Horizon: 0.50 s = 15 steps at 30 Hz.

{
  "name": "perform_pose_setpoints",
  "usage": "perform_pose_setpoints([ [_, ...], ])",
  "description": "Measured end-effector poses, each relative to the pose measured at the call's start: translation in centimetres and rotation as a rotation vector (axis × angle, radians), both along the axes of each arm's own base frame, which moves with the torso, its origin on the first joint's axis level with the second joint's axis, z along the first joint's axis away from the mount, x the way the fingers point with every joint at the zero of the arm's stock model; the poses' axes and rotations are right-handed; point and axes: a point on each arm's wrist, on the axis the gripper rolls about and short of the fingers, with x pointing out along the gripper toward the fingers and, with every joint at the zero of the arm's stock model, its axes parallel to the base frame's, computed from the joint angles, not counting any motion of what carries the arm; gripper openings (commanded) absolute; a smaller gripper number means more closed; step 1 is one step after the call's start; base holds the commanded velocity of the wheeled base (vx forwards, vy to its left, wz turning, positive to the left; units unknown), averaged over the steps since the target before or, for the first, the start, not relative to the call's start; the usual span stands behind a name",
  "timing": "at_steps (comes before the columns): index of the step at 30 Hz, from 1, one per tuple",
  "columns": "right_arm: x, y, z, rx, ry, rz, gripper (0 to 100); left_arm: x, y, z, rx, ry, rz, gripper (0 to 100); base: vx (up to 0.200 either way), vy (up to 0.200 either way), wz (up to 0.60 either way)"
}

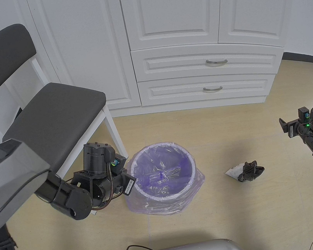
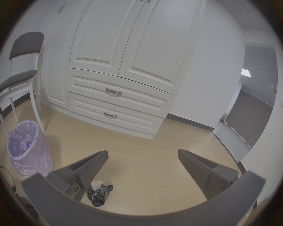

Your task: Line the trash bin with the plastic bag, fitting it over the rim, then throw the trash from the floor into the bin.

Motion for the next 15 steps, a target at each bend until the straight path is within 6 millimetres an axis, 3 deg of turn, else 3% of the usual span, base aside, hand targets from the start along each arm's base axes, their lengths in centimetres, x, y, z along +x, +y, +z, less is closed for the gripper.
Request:
perform_pose_setpoints([
  [7,-1.5,1.2,0.8,0.002,0.002,0.032,100,-4.6,-0.8,4.9,-0.140,-0.102,-0.035,0,0.000,0.000,0.00],
  [11,-2.4,1.9,1.1,0.003,0.008,0.051,100,-6.9,-0.1,7.0,-0.201,-0.141,-0.039,0,0.000,0.000,0.00],
  [12,-2.6,2.1,1.2,0.002,0.007,0.054,100,-7.5,0.0,7.4,-0.218,-0.147,-0.042,100,0.000,0.000,0.00],
  [15,-3.0,2.4,1.4,0.002,0.007,0.059,100,-8.9,0.9,8.6,-0.268,-0.163,-0.040,100,0.000,0.000,0.00],
])
